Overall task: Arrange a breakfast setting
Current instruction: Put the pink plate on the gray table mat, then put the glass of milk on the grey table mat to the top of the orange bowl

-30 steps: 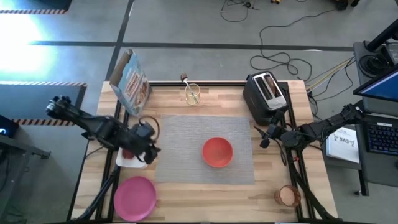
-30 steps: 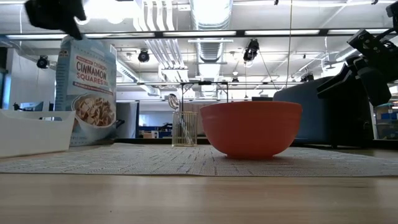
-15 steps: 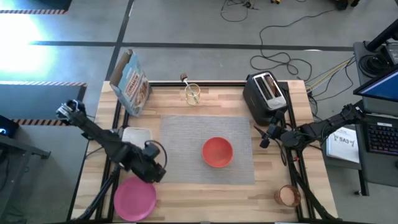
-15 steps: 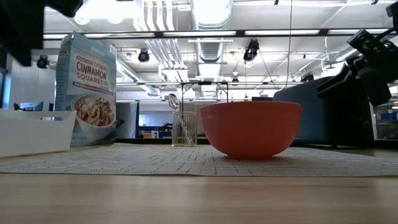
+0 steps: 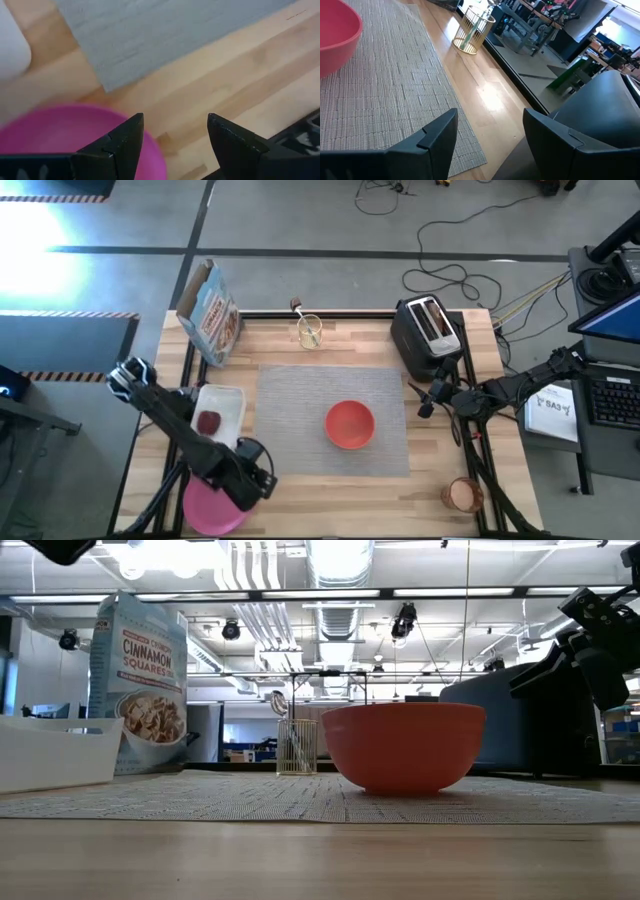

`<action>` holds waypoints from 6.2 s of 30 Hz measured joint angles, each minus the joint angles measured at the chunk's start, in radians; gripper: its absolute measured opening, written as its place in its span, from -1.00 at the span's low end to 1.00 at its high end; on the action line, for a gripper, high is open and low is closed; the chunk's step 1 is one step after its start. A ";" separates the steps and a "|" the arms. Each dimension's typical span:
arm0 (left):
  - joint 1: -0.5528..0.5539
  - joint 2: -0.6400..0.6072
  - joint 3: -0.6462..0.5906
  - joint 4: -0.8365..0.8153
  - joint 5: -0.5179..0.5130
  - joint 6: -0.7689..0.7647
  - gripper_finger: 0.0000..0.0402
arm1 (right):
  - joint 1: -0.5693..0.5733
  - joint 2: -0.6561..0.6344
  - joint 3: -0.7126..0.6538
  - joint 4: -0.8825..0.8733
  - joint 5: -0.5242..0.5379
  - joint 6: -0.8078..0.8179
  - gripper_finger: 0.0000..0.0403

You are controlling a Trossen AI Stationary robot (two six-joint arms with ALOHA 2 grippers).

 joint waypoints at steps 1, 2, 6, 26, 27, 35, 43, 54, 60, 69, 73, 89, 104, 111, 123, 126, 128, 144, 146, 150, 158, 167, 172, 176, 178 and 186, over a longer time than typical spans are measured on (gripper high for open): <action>-0.004 0.024 0.023 -0.010 0.015 -0.013 0.01 | 0.000 0.000 0.000 0.000 0.000 0.000 0.07; -0.008 0.048 0.045 -0.025 0.025 -0.024 0.01 | 0.000 0.000 0.000 0.000 0.000 0.000 0.07; -0.019 0.144 0.141 -0.087 0.073 -0.056 0.01 | 0.000 0.000 0.000 0.000 0.000 0.000 0.07; -0.060 0.365 0.308 -0.197 0.193 -0.171 0.01 | 0.000 0.000 0.000 0.000 0.000 0.000 0.07; -0.062 0.365 0.301 -0.191 0.195 -0.179 0.01 | 0.000 0.000 0.000 0.000 0.000 0.000 0.07; -0.064 0.398 0.266 -0.121 0.235 -0.184 0.01 | 0.000 0.000 0.000 0.000 0.000 0.000 0.07; -0.063 0.418 0.266 -0.110 0.253 -0.153 -0.15 | 0.000 0.000 0.000 0.000 0.000 0.000 0.07; -0.063 0.418 0.263 -0.094 0.257 -0.136 -0.91 | 0.000 0.000 0.000 0.000 0.000 0.000 0.07; -0.055 0.418 0.314 -0.086 0.252 -0.132 -0.95 | 0.000 0.000 0.000 0.000 0.000 0.000 0.07; -0.023 0.418 0.547 -0.112 0.093 -0.011 -0.99 | 0.000 0.000 0.000 0.000 0.000 0.000 0.07; 0.001 0.418 0.631 -0.165 0.002 0.074 -1.00 | 0.000 0.000 0.000 0.000 0.000 0.000 0.07; 0.240 0.418 0.549 -0.201 -0.019 0.624 -1.00 | 0.000 0.000 0.000 0.000 0.000 0.000 0.07; 0.375 0.418 0.434 -0.223 -0.017 1.050 -1.00 | 0.000 0.000 0.000 0.000 0.000 0.000 0.07; 0.455 0.418 0.403 -0.188 -0.039 1.283 -0.99 | 0.000 0.000 0.000 0.000 0.000 0.000 0.07; 0.540 0.418 0.404 -0.152 -0.045 1.317 -0.99 | 0.000 0.000 0.000 0.000 0.000 0.000 0.07; 0.543 0.418 0.404 -0.152 -0.045 1.314 -0.99 | 0.000 0.000 0.000 0.000 0.000 0.000 0.07; 0.543 0.418 0.404 -0.143 -0.045 1.312 -0.98 | 0.000 0.000 0.000 0.000 0.000 0.000 0.07; 0.544 0.418 0.401 -0.130 -0.045 1.188 -0.63 | 0.000 0.000 0.000 0.000 0.000 0.000 0.07; 0.541 0.418 0.410 -0.133 -0.045 1.179 -0.55 | 0.000 0.000 0.000 0.000 0.000 0.000 0.07; 0.530 0.417 0.449 -0.147 -0.045 1.179 -0.39 | 0.000 0.000 0.000 0.000 0.000 0.000 0.07; 0.496 0.417 0.561 -0.298 -0.112 1.174 -0.20 | 0.000 0.000 0.000 0.000 0.000 0.000 0.07; 0.461 0.339 0.575 -0.500 -0.178 1.044 -0.20 | 0.000 0.000 0.000 0.000 0.000 0.000 0.07; 0.433 0.270 0.505 -0.531 -0.177 0.945 -0.20 | 0.000 0.000 0.000 0.000 0.000 0.000 0.07; 0.414 0.217 0.447 -0.507 -0.177 0.883 -0.20 | 0.000 0.000 0.000 0.000 0.000 0.000 0.07; 0.403 0.205 0.430 -0.478 -0.177 0.877 -0.19 | 0.000 0.000 0.000 0.000 0.000 0.000 0.07; 0.382 0.204 0.431 -0.298 -0.178 1.041 -0.19 | 0.000 0.000 0.000 0.000 0.000 0.000 0.07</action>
